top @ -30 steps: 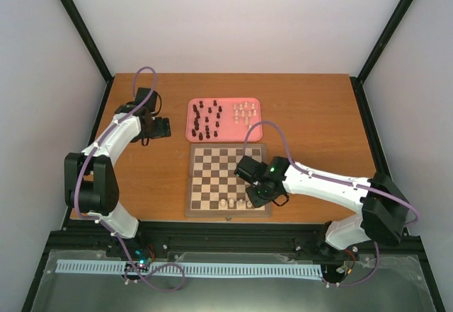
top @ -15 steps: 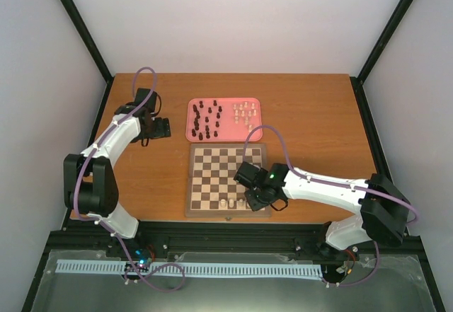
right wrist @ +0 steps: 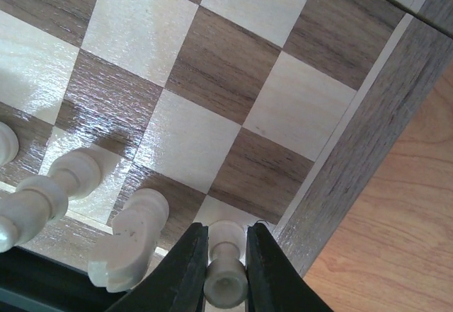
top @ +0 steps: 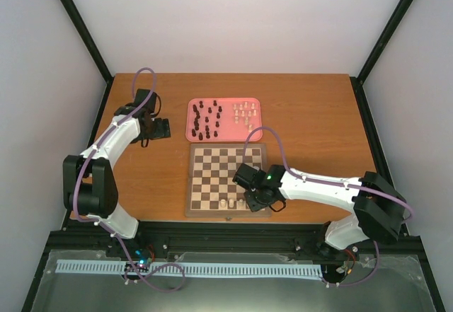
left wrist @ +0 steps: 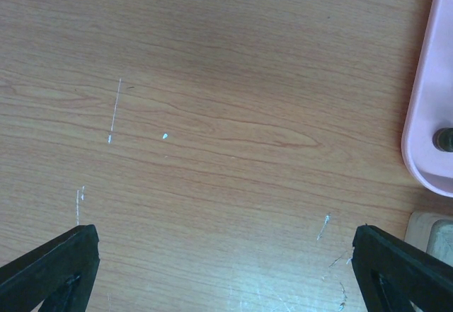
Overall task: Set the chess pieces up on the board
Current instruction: Place the chess piece on the chessboard.
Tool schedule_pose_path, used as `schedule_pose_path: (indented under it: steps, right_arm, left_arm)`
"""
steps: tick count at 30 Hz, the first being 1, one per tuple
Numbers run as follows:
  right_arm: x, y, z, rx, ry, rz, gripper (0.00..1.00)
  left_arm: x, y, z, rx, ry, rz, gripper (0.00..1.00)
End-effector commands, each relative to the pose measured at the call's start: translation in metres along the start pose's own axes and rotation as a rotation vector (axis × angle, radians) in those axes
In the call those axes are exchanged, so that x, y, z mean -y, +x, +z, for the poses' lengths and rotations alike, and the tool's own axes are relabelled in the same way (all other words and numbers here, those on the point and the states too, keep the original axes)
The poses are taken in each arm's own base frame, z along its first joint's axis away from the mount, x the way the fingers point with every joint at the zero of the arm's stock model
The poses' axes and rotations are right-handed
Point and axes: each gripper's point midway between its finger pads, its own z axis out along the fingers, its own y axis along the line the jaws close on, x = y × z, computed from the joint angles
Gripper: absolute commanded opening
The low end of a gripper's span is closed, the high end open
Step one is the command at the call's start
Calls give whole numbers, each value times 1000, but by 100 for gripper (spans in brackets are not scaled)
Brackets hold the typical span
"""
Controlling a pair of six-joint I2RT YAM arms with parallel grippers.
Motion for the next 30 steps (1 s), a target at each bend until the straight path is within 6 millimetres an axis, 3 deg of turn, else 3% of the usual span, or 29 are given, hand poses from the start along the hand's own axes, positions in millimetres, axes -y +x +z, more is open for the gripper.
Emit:
schedule_pose_path:
  steps: [1, 26, 30]
  right_arm:
    - [0, 1, 7, 2, 17, -3, 15]
    - [4, 6, -8, -3, 9, -36, 22]
    - [3, 3, -13, 11, 2, -47, 28]
  left_arm:
    - [2, -8, -8, 37, 11, 1, 100]
    - [2, -10, -5, 31, 2, 3, 100]
    - [2, -10, -5, 31, 1, 2, 100]
